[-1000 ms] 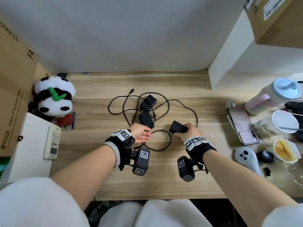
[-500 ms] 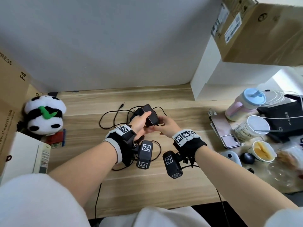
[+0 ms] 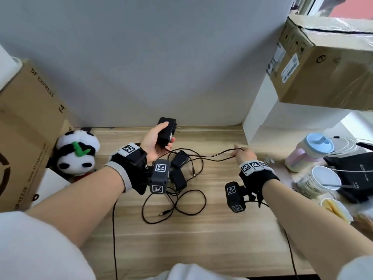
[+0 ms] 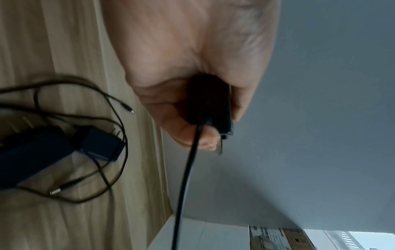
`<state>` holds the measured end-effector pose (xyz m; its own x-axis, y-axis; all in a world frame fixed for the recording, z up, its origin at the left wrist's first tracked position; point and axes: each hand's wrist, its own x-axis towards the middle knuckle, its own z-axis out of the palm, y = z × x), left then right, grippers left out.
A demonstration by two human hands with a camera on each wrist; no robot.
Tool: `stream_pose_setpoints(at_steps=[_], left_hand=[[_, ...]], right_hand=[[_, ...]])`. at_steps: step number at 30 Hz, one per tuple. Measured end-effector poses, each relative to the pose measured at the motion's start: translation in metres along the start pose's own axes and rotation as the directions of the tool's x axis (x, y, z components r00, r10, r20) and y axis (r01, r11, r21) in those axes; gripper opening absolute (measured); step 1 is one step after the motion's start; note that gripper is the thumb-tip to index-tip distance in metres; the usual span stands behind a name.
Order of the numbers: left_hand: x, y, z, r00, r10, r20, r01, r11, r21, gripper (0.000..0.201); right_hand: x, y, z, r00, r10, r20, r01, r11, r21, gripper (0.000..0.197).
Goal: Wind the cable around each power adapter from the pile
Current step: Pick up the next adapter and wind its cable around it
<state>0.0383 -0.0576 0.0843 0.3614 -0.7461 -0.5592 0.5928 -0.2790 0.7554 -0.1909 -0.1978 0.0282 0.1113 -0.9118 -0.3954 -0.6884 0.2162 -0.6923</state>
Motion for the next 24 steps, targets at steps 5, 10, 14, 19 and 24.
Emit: stream_pose_setpoints(at_steps=[5, 10, 14, 19, 24], left_hand=[[0.001, -0.003, -0.020, 0.999, -0.018, -0.046, 0.027, 0.977, 0.211, 0.028], [0.002, -0.013, -0.023, 0.995, -0.023, -0.101, 0.052, 0.956, 0.290, 0.021], [0.004, -0.014, -0.020, 0.999, -0.018, -0.037, 0.026, 0.974, 0.226, 0.019], [0.000, -0.013, -0.005, 0.994, -0.043, 0.098, 0.039, 0.998, 0.048, 0.022], [0.000, -0.013, 0.005, 0.985, -0.016, 0.171, 0.008, 0.999, 0.049, 0.027]], right_hand=[[0.016, -0.038, -0.016, 0.984, -0.087, -0.156, 0.136, 0.933, 0.334, 0.045], [0.003, -0.071, -0.014, 0.871, -0.431, -0.236, 0.474, 0.865, 0.167, 0.025], [-0.006, -0.065, 0.006, 0.892, -0.395, 0.219, 0.451, 0.776, -0.441, 0.041], [-0.033, -0.054, 0.037, 0.704, -0.285, 0.650, 0.558, 0.788, -0.259, 0.047], [-0.055, -0.053, 0.060, 0.511, -0.309, 0.802, 0.455, 0.889, 0.053, 0.045]])
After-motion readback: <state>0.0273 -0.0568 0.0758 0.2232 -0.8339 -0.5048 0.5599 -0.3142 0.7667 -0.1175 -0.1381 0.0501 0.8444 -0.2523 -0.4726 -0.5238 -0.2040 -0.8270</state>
